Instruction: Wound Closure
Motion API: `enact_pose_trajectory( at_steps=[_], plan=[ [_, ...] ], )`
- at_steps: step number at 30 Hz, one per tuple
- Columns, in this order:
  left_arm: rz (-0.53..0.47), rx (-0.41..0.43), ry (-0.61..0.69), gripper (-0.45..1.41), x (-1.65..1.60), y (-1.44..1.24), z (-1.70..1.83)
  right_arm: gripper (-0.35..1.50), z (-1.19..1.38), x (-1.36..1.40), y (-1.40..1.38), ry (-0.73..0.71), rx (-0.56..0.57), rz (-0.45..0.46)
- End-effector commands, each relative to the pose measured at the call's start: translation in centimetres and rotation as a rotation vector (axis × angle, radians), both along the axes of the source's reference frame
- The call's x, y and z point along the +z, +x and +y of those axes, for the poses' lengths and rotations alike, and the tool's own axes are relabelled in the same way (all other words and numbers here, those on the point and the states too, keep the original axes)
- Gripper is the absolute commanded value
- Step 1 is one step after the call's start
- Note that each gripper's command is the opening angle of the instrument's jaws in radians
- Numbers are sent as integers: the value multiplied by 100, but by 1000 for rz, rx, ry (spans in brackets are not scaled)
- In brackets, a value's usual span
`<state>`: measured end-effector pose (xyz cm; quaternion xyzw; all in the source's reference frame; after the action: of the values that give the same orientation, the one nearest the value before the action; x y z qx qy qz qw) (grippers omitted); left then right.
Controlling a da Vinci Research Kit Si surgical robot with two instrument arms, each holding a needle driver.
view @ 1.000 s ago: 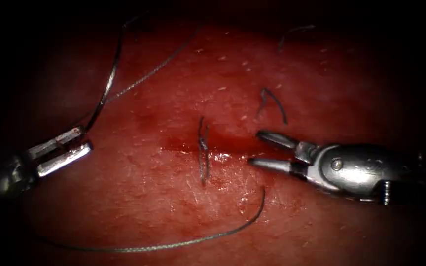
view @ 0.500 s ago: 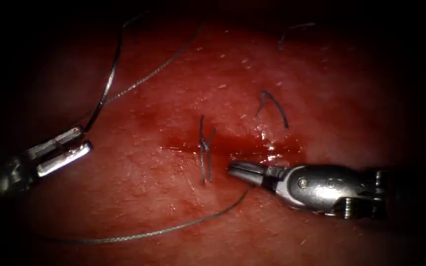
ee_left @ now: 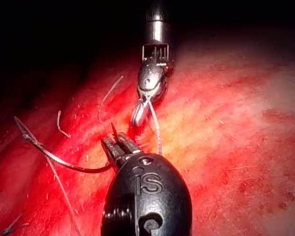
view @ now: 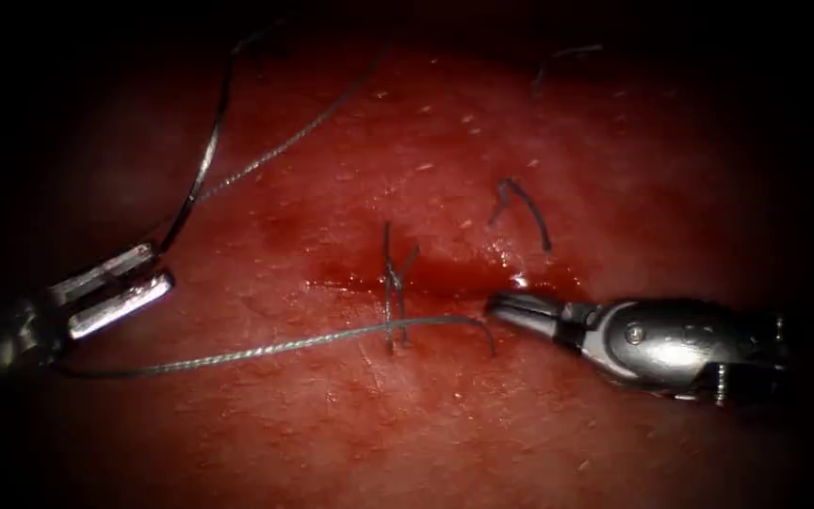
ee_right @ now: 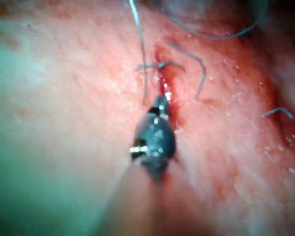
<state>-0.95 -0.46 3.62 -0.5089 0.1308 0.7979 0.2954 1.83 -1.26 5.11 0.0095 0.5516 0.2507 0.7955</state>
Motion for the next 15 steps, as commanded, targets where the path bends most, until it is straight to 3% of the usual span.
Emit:
enact_pose_trajectory(
  at_steps=[1,2,5,8,15],
  plan=[
    [0,-1,-1,-45,5,-7,0,10,11,-10,0,-17,15,9],
    [1,-1,-1,-45,4,-7,0,17,20,-17,-2,-21,23,10],
    [-1,0,-1,-45,4,-7,-1,79,45,-25,-1,-19,37,-1],
    [-2,0,-1,-45,4,-7,-1,116,57,-15,7,-35,42,-16],
    [-2,1,-1,-45,4,-7,-1,128,56,-7,17,-67,37,-29]
  ],
)
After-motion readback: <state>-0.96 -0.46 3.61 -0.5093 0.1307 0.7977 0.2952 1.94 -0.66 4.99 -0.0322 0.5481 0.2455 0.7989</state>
